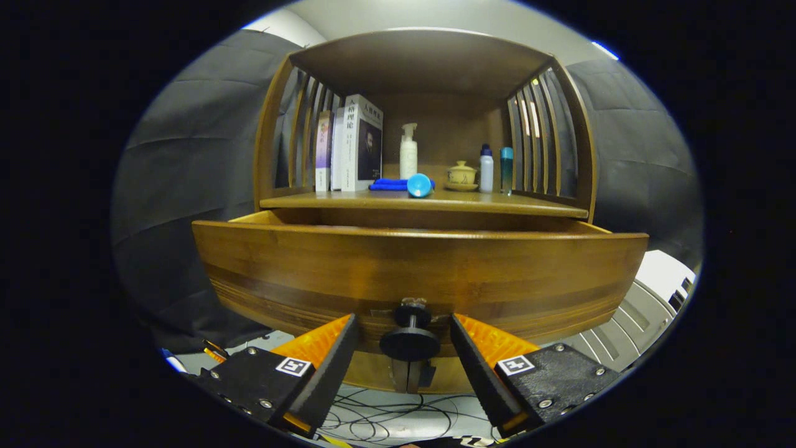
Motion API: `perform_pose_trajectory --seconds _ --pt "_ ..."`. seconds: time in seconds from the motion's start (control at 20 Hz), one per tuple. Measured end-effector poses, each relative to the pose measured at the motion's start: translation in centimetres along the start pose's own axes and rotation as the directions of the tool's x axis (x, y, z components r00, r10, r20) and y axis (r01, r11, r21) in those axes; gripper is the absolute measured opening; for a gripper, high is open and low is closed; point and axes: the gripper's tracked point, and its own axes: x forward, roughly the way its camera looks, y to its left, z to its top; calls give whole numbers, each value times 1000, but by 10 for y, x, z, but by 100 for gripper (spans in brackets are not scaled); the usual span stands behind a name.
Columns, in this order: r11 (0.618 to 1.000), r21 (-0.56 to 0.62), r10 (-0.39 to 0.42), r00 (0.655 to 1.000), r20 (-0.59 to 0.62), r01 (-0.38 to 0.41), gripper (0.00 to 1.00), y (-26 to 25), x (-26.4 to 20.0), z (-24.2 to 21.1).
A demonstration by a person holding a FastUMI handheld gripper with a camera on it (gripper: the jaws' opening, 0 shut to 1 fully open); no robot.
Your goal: Pull open the drawer, take out the items inside it, and place them on the countertop above the cabinet.
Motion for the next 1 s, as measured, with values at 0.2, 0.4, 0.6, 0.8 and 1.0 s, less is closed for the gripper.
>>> perform_pose_trajectory --seconds 0.2,0.4,0.6,0.8,1.0 --pt "1000 -8 -6 1000 -11 6 93 -1 14 -1" --pt "1000 -11 -9 1000 -14 9 93 -2 26 1" --pt "1000 -9 -12 1000 -2 12 93 -4 40 4" --pt "999 -28 -23 1000 1 23 92 -6 56 6" --pt "999 -39 -35 999 6 35 92 -7 68 7"
